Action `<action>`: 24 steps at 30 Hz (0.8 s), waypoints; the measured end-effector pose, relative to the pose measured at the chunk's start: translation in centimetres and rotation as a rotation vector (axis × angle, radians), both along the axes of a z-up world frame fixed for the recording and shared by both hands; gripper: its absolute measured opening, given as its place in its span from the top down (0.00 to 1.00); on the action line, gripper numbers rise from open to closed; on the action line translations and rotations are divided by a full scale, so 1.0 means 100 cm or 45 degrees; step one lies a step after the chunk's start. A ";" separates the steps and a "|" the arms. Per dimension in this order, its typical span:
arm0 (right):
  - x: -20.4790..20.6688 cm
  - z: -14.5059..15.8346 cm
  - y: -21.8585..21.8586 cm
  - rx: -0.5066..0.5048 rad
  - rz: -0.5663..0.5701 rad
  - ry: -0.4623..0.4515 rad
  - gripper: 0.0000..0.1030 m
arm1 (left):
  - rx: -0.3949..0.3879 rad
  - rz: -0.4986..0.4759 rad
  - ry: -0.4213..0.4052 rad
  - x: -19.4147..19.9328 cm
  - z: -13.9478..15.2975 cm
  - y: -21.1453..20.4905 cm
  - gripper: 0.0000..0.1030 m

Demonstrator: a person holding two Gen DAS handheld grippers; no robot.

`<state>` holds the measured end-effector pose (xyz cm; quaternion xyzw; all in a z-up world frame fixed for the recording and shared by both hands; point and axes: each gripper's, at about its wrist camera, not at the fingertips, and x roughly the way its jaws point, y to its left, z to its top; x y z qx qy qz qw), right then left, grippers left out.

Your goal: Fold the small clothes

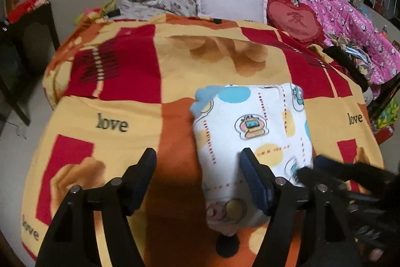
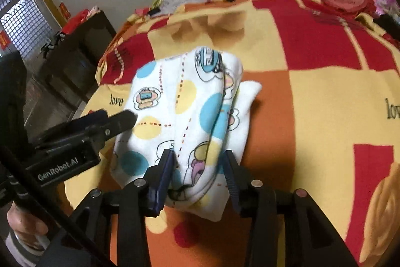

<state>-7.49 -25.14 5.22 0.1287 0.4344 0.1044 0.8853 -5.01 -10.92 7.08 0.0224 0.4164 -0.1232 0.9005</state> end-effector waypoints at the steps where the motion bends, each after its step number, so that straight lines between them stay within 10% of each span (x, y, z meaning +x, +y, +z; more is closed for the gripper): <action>1: -0.003 0.005 0.000 -0.002 -0.007 -0.018 0.55 | 0.012 0.012 -0.023 -0.005 0.003 0.001 0.26; 6: -0.024 0.034 0.000 -0.077 -0.088 -0.146 0.29 | -0.013 0.050 -0.091 -0.023 0.018 0.010 0.18; 24: -0.040 0.038 0.008 -0.156 -0.220 -0.200 0.19 | 0.008 0.127 -0.179 -0.054 0.023 0.027 0.15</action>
